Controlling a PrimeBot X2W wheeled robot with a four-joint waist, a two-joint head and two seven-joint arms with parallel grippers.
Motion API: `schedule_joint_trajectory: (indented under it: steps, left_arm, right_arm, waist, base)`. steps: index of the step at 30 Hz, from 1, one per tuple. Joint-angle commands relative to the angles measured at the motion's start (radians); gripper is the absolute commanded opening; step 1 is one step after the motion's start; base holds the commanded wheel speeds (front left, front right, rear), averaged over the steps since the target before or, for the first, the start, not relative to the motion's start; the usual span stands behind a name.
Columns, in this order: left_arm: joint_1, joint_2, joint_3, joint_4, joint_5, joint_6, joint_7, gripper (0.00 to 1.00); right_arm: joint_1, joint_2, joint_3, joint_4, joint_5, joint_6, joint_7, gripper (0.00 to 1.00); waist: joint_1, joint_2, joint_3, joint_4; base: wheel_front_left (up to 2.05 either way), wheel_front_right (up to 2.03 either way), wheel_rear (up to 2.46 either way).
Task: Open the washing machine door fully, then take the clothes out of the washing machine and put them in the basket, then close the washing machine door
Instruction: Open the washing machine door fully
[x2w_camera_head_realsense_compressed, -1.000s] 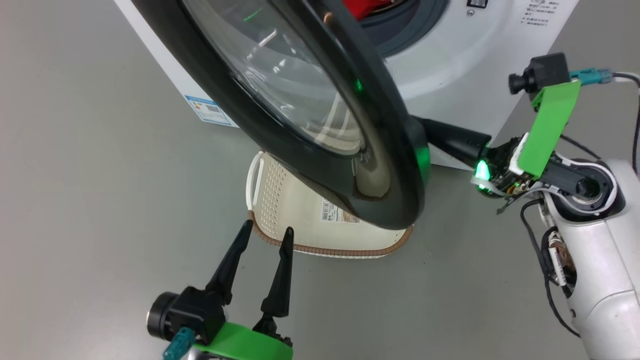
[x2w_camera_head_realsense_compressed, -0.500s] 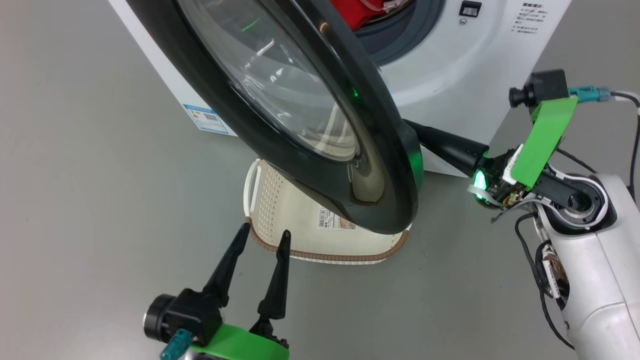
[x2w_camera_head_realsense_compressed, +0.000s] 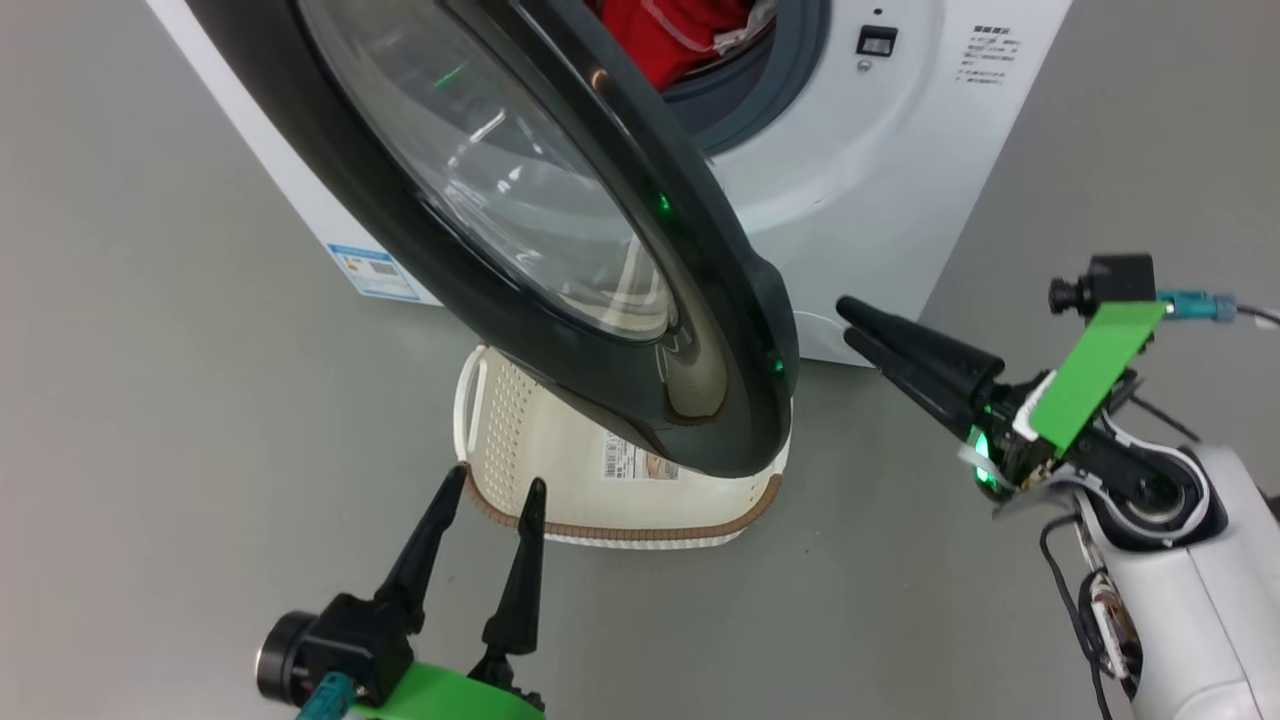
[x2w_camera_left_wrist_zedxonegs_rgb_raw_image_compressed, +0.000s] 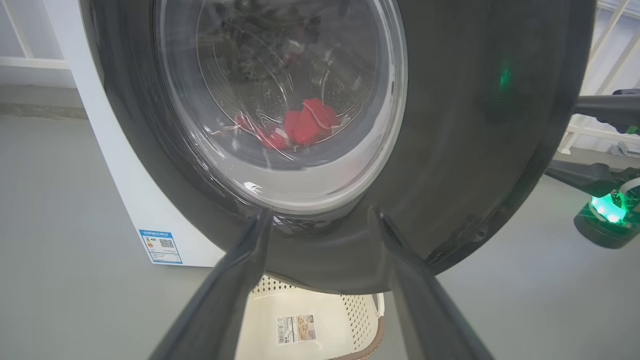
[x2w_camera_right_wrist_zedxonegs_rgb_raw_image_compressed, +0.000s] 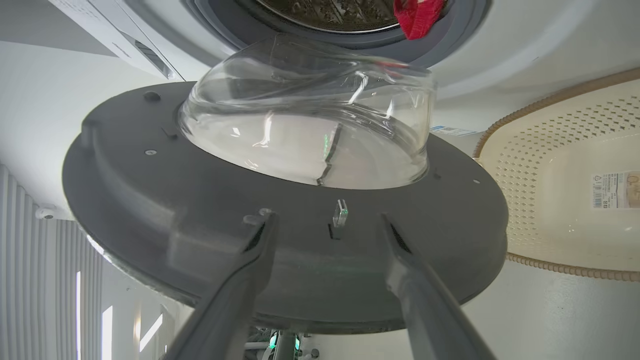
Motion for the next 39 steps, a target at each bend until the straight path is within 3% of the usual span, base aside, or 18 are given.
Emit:
schedule_joint_trajectory:
  steps: [1, 24, 39]
  left_arm:
    - [0.008, 0.01, 0.039, -0.015, 0.012, -0.009, -0.008, 1.0]
    - [0.052, 0.01, 0.085, -0.009, 0.029, -0.042, -0.008, 1.0]
    - [0.069, 0.01, 0.093, -0.001, 0.028, -0.044, -0.008, 1.0]
  right_arm:
    - [0.015, 0.004, 0.008, -0.025, 0.004, 0.0, -0.007, 1.0]
    - [0.307, 0.016, -0.101, -0.042, 0.024, 0.0, -0.16, 1.0]
    - [0.427, -0.041, -0.069, -0.046, -0.115, 0.0, -0.371, 1.0]
  waist:
    - [0.0, -0.0001, -0.012, -0.011]
    - [0.0, -0.0001, -0.044, -0.077]
    - [0.0, -0.0001, -0.058, -0.097]
  base:
    - [0.0, 0.0, 0.0]
    - [0.0, 0.0, 0.0]
    - [0.0, 0.0, 0.0]
